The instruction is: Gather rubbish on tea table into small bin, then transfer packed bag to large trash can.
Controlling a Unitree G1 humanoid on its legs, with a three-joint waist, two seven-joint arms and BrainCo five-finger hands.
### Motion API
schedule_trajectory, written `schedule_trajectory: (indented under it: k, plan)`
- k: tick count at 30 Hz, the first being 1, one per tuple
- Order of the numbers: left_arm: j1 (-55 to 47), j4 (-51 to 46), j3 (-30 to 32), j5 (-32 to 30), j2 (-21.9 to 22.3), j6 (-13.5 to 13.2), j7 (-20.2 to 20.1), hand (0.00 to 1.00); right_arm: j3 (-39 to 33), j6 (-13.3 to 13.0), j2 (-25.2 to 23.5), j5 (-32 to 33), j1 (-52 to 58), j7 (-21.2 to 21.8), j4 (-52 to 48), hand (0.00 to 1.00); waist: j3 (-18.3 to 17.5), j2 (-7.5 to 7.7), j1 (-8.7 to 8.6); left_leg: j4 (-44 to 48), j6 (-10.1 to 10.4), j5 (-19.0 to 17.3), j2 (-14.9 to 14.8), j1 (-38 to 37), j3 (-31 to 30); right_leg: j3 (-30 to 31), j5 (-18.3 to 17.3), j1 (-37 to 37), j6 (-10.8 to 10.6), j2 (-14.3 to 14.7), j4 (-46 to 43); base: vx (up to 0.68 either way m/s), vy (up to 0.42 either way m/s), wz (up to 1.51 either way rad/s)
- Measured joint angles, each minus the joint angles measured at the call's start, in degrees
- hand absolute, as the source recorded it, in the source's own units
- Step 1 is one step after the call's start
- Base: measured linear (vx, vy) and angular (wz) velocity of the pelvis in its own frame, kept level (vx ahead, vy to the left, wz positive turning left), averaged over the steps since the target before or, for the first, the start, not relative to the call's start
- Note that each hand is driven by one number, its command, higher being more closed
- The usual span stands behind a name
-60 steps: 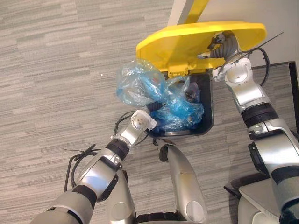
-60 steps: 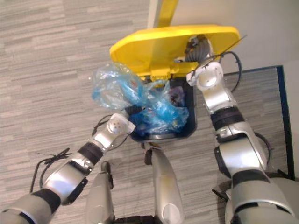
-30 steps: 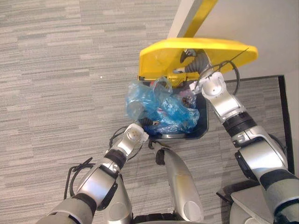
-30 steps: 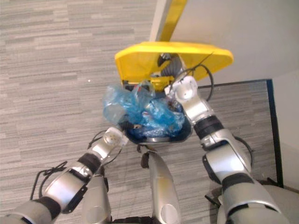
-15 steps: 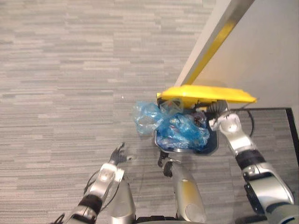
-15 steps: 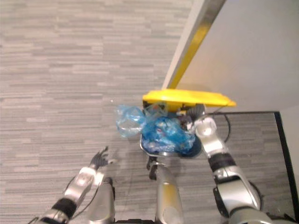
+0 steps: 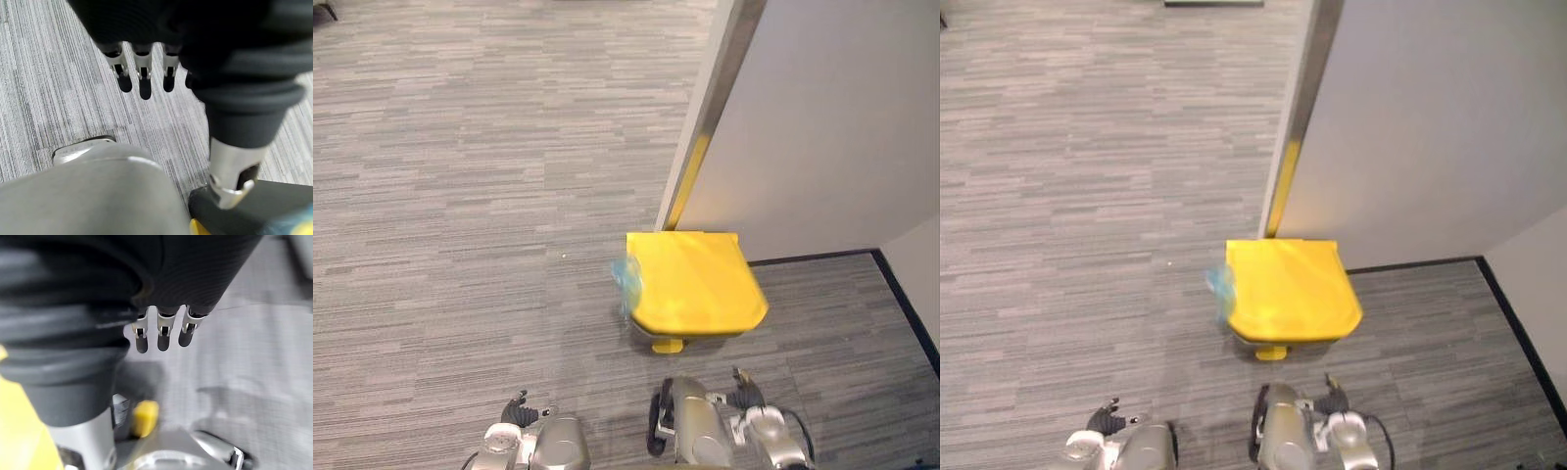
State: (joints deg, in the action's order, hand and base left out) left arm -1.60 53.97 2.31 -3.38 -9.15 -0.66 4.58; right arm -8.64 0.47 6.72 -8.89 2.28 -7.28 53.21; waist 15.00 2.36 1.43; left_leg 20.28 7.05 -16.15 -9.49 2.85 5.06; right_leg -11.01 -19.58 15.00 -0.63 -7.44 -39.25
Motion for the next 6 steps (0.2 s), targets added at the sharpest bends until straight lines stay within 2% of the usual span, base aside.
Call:
schedule_trajectory:
  k: [1, 2, 5, 6]
  plan:
    - [-0.2, -0.4, 0.8, 0.1, 0.2, -0.1, 0.2, 0.0, -0.8, 0.1, -0.6, 0.0, 0.6, -0.2, 0.2, 0.0, -0.6, 0.86, -0.15, -1.3, 1.2, 0.9, 1.5, -0.9, 0.8, -0.1, 0.4, -0.8, -0.7, -1.6, -1.6, 0.1, -0.076, -0.18]
    - [-0.1, -0.2, 1.1, 0.1, 1.0, -0.1, 0.4, 0.0, -1.9, 0.7, -2.0, 0.0, 1.7, -0.3, 1.7, 0.0, -2.5, 2.61, -0.23, -3.0, 1.4, 1.5, 3.1, -2.1, 1.2, 0.7, -3.3, -3.9, 0.4, -2.1, 3.6, 0.09, -0.063, -0.03]
    - [0.5, 1.4, 0.5, 0.1, 6.2, -0.4, 0.2, 0.0, -2.9, 1.2, -1.6, 0.2, 0.4, -0.5, 4.3, 0.0, -6.1, -0.45, -0.21, -7.2, 1.0, 3.5, 1.6, -2.1, 2.5, 1.4, 1.2, -4.0, 0.0, 0.6, 9.9, 0.06, 0.019, -0.28]
    - [0.6, 1.7, 0.3, 0.1, 6.5, -0.4, 0.2, 0.0, -3.1, 1.2, -1.6, 0.3, 0.2, -0.5, 4.3, 0.0, -6.2, -0.36, -0.48, -7.9, 0.9, 3.9, 1.8, -2.3, 2.6, 1.6, 1.4, -3.9, -0.1, 0.7, 10.3, 0.04, 0.036, -0.12]
